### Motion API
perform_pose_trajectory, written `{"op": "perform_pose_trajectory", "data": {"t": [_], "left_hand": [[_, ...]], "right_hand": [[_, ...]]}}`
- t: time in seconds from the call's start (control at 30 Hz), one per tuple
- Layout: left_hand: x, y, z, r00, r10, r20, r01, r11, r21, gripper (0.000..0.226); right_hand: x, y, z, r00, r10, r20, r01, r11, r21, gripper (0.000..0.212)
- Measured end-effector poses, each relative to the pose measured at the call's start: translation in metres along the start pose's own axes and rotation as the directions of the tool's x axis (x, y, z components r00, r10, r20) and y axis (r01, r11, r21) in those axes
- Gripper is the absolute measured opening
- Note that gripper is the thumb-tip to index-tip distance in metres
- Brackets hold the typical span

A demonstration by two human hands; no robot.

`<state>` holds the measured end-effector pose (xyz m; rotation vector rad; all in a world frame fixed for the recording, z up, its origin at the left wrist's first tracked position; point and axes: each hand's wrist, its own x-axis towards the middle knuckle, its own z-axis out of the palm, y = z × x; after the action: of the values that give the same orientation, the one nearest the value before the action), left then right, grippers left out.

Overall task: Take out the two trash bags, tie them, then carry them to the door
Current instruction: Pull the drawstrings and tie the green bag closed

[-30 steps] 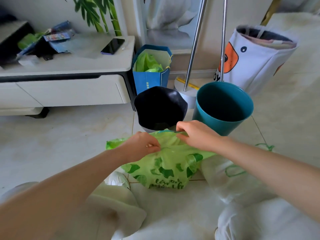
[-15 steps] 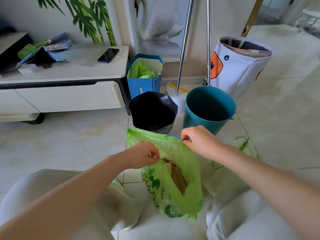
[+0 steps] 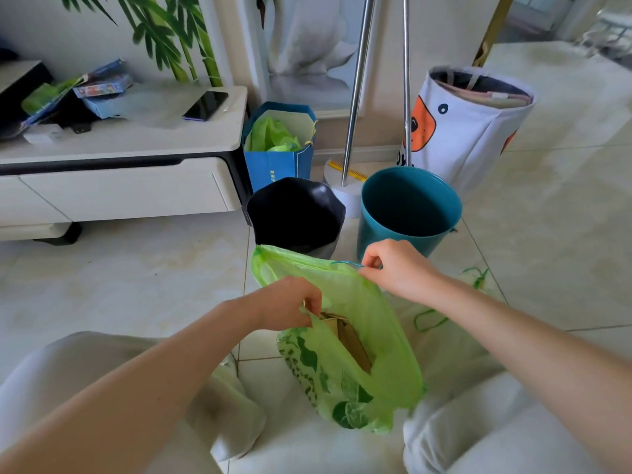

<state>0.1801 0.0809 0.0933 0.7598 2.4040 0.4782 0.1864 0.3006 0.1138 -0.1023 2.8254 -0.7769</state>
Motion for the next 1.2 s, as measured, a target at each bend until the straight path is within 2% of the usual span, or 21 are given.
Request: {"op": "perform_pose_trajectory", "data": {"t": [0.17, 0.27, 0.33, 0.43, 0.47, 0.57, 0.67, 0.73, 0.8, 0.83, 0.9, 1.1, 1.2], "left_hand": [[0.000, 0.007, -0.008, 1.000, 0.011, 0.018, -0.011, 0.999, -0.032, 0.021], [-0.002, 0.006, -0.013, 1.000, 0.008, 0.020, -0.008, 0.999, -0.033, 0.029], [-0.004, 0.006, -0.016, 1.000, 0.018, -0.003, -0.018, 1.000, 0.000, 0.028], [-0.006, 0.008, -0.018, 0.998, 0.040, -0.041, -0.037, 0.997, 0.069, 0.008], [-0.007, 0.008, -0.018, 0.998, 0.043, -0.045, -0.039, 0.996, 0.074, 0.004], [-0.007, 0.008, -0.015, 0.998, 0.035, -0.055, -0.032, 0.997, 0.067, 0.008], [-0.005, 0.007, -0.010, 0.997, 0.015, -0.071, -0.011, 0.999, 0.051, 0.015], [-0.003, 0.006, -0.006, 0.993, 0.010, -0.114, -0.010, 1.000, -0.001, 0.012], [-0.002, 0.007, -0.005, 0.988, 0.003, -0.154, -0.012, 0.998, -0.061, 0.006], [-0.003, 0.007, -0.005, 0.987, 0.001, -0.161, -0.014, 0.997, -0.077, 0.005], [-0.004, 0.007, -0.005, 0.986, 0.014, -0.166, -0.027, 0.997, -0.072, 0.009], [-0.006, 0.004, -0.001, 0.980, 0.040, -0.195, -0.047, 0.998, -0.035, 0.022], [-0.009, 0.005, 0.000, 0.984, 0.030, -0.176, -0.046, 0.995, -0.088, 0.029]], "right_hand": [[0.001, -0.014, -0.002, 0.997, -0.007, -0.070, 0.023, 0.973, 0.228, 0.011], [0.005, -0.018, -0.003, 0.999, 0.028, -0.034, -0.012, 0.908, 0.418, 0.008], [0.005, -0.019, -0.004, 1.000, 0.018, -0.022, -0.006, 0.892, 0.452, 0.008], [0.001, -0.019, -0.001, 0.999, -0.038, 0.000, 0.036, 0.943, 0.332, 0.006], [-0.002, -0.020, 0.000, 0.998, -0.068, 0.017, 0.061, 0.961, 0.269, 0.011], [-0.009, -0.022, 0.008, 0.974, -0.163, 0.159, 0.140, 0.979, 0.148, 0.026], [-0.014, -0.027, 0.017, 0.928, -0.177, 0.329, 0.173, 0.984, 0.042, 0.019], [-0.016, -0.028, 0.025, 0.909, -0.163, 0.384, 0.211, 0.974, -0.085, 0.033], [-0.017, -0.029, 0.033, 0.908, -0.192, 0.373, 0.272, 0.946, -0.177, 0.027], [-0.018, -0.029, 0.036, 0.911, -0.208, 0.356, 0.288, 0.939, -0.188, 0.021], [-0.016, -0.029, 0.039, 0.925, -0.202, 0.322, 0.258, 0.956, -0.143, 0.023], [-0.010, -0.030, 0.033, 0.935, -0.062, 0.349, 0.033, 0.996, 0.088, 0.037], [-0.010, -0.030, 0.031, 0.934, -0.014, 0.358, -0.041, 0.989, 0.145, 0.033]]}}
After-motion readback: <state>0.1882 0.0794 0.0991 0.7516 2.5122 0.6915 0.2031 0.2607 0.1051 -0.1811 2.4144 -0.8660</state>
